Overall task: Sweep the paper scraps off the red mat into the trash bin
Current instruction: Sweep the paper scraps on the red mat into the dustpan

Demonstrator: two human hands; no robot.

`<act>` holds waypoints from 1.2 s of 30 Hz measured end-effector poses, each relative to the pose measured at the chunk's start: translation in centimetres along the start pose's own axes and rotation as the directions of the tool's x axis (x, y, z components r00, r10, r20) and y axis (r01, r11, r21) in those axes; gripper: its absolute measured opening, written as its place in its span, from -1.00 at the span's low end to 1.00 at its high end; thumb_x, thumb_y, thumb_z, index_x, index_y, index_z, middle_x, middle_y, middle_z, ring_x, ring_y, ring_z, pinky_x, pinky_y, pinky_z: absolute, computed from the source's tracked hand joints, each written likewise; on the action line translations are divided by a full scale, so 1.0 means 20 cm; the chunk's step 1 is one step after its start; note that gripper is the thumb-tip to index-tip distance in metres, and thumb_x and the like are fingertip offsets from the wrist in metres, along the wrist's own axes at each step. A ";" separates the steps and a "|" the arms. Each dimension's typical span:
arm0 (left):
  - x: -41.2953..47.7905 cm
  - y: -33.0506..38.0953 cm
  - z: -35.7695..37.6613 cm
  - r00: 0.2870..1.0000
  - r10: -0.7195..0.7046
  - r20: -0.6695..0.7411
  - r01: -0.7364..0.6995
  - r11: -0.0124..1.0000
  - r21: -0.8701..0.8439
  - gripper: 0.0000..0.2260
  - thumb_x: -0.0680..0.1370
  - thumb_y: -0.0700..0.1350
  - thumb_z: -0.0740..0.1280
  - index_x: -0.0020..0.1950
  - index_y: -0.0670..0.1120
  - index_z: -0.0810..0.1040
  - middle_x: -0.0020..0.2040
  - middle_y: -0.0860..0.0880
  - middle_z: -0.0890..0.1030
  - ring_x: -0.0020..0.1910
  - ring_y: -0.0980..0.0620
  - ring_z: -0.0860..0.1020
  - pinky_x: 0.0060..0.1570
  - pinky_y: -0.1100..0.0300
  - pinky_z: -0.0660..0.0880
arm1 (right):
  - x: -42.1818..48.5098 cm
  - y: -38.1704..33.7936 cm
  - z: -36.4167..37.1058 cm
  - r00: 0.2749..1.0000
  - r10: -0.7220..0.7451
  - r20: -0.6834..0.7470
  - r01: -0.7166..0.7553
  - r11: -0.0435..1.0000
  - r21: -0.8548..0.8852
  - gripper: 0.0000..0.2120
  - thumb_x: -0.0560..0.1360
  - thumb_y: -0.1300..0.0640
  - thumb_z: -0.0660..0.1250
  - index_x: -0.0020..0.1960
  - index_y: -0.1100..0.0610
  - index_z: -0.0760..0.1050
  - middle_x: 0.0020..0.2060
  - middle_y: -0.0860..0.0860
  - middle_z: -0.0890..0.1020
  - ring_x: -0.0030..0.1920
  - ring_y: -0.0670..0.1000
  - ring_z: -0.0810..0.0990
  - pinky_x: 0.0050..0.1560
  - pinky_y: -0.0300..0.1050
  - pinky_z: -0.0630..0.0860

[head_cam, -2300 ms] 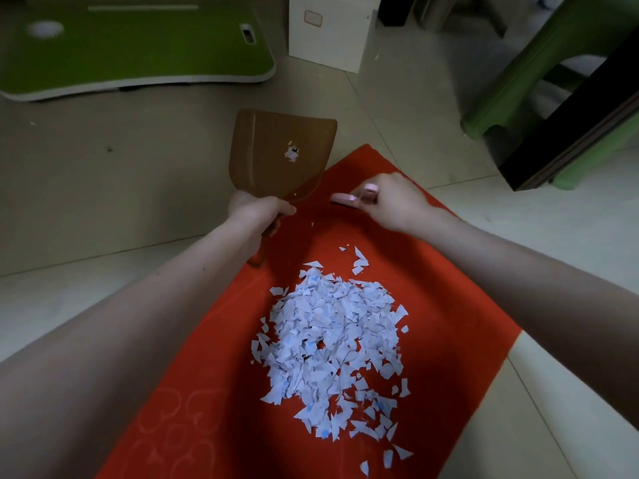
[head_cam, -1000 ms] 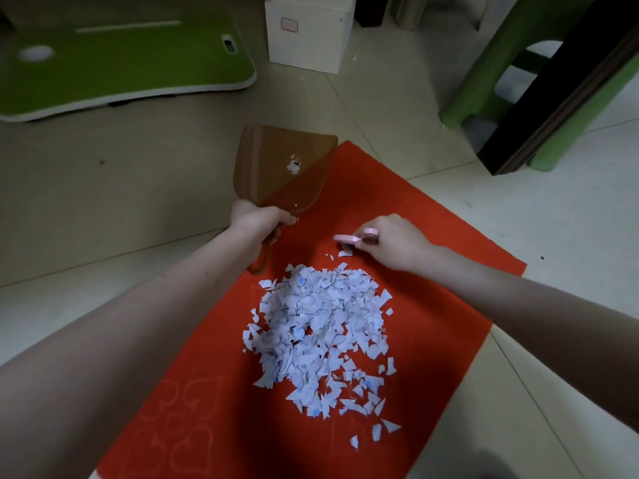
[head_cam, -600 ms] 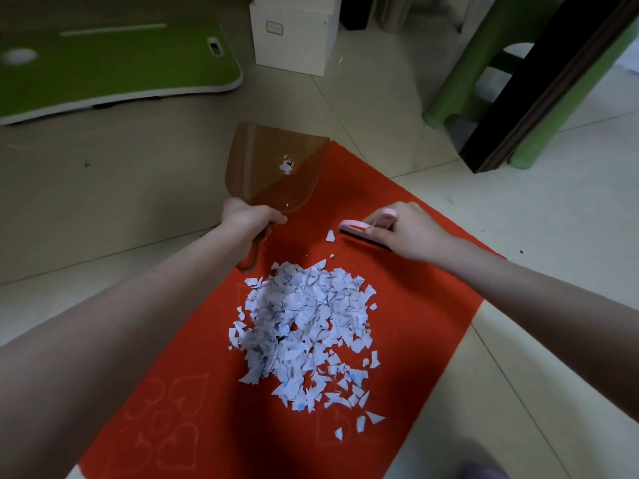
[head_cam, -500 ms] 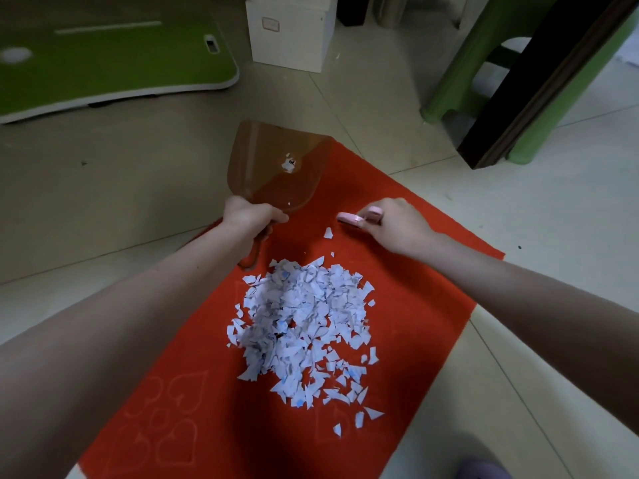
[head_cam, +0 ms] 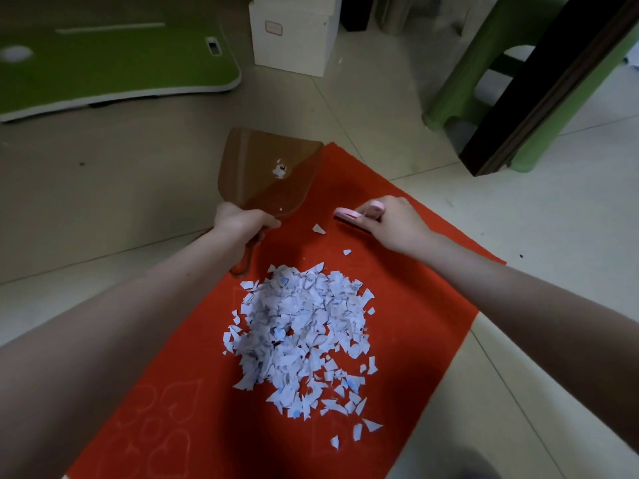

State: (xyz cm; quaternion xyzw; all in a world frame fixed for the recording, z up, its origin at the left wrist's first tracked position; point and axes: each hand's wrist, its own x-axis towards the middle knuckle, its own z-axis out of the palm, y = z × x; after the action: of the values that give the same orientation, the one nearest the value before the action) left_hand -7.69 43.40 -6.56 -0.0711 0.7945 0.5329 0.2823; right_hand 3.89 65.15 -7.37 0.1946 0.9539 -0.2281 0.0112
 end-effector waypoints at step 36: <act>-0.05 0.02 0.06 1.000 0.024 -0.005 -0.024 0.999 0.027 -0.70 0.33 -0.35 0.49 -0.36 -0.14 0.38 -0.54 -0.05 0.42 -0.72 0.13 0.32 -0.59 0.29 0.30 | -0.61 -0.20 0.08 0.870 -0.346 0.351 0.121 0.841 0.528 -0.78 0.48 -0.03 0.33 0.06 0.04 0.59 -0.20 0.06 0.66 -0.22 0.12 0.64 -0.23 0.06 0.60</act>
State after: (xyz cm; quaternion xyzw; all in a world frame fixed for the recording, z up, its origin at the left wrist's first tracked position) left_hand -6.68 44.46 -6.06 -0.0591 0.8031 0.5254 0.2746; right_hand 13.65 56.73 -5.76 0.0142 0.8544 -0.4989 0.1445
